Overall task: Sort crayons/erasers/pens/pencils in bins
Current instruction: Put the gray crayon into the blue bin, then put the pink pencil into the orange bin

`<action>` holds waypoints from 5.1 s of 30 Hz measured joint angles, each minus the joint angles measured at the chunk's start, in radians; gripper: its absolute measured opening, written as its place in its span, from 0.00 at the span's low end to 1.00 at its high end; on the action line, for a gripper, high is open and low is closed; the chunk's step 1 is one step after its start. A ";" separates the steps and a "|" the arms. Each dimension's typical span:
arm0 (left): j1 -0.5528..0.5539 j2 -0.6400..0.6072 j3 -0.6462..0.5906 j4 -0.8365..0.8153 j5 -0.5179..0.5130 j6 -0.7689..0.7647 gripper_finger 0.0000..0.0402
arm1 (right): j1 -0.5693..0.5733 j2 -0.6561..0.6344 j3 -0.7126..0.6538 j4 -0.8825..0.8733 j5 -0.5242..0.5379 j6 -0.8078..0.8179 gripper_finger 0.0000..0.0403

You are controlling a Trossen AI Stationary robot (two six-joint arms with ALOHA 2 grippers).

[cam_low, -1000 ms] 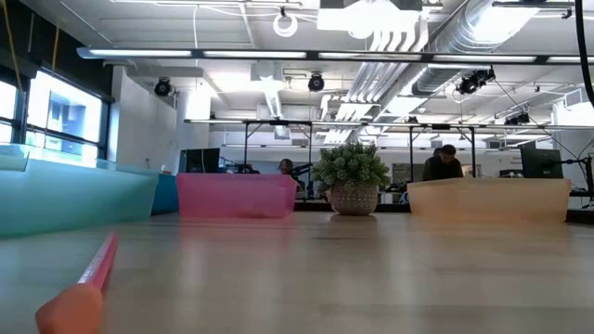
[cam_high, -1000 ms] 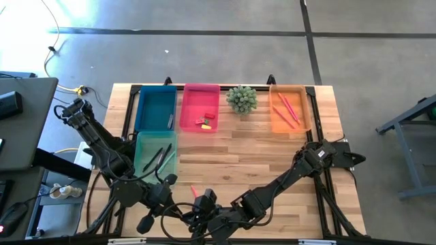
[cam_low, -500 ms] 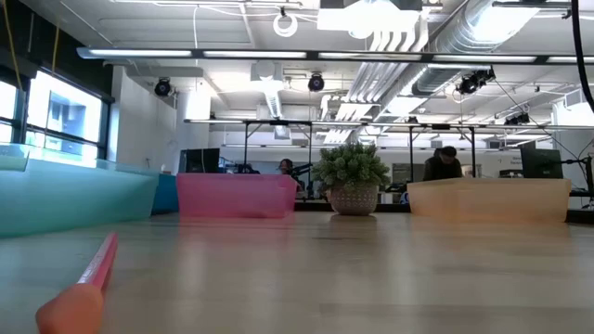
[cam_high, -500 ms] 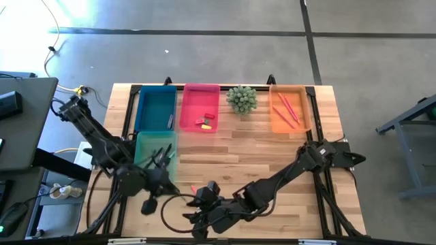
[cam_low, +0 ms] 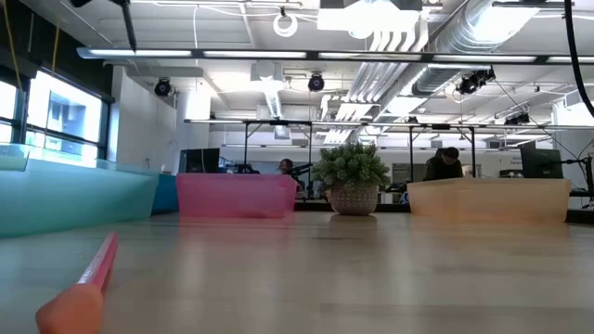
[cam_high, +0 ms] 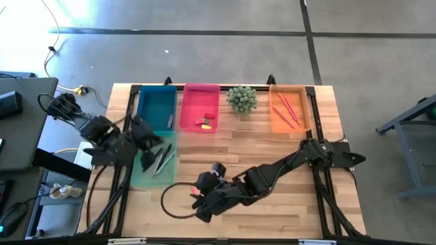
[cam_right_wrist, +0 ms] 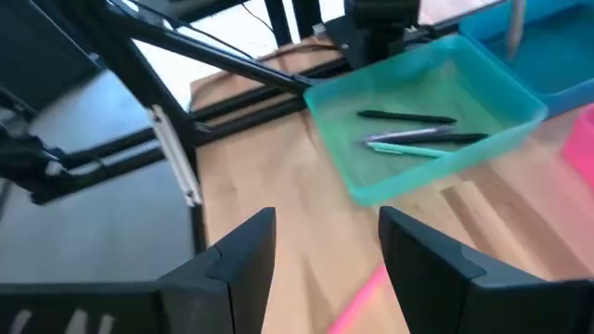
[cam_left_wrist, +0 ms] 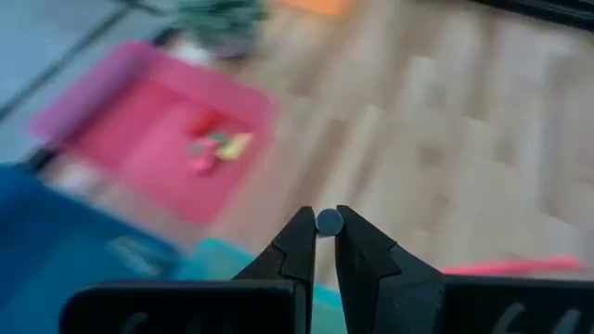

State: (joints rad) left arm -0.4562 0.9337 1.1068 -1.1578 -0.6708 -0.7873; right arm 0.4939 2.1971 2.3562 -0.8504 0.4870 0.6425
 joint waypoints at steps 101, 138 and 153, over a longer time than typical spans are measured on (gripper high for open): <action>0.410 -0.025 -0.163 -0.047 0.567 -0.029 0.40 | -0.058 0.007 0.000 0.070 -0.258 0.396 0.34; 0.235 0.039 -0.163 0.191 0.510 -0.042 0.40 | 0.006 0.069 -0.002 -0.573 -0.222 0.736 0.34; 0.088 0.304 -0.055 0.505 0.528 0.379 0.39 | -0.010 -0.045 -0.002 -0.720 -0.062 0.631 0.34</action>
State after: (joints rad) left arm -0.3683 1.2380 1.0516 -0.6533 -0.1426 -0.4079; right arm 0.4843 2.1524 2.3543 -1.5705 0.4254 1.2733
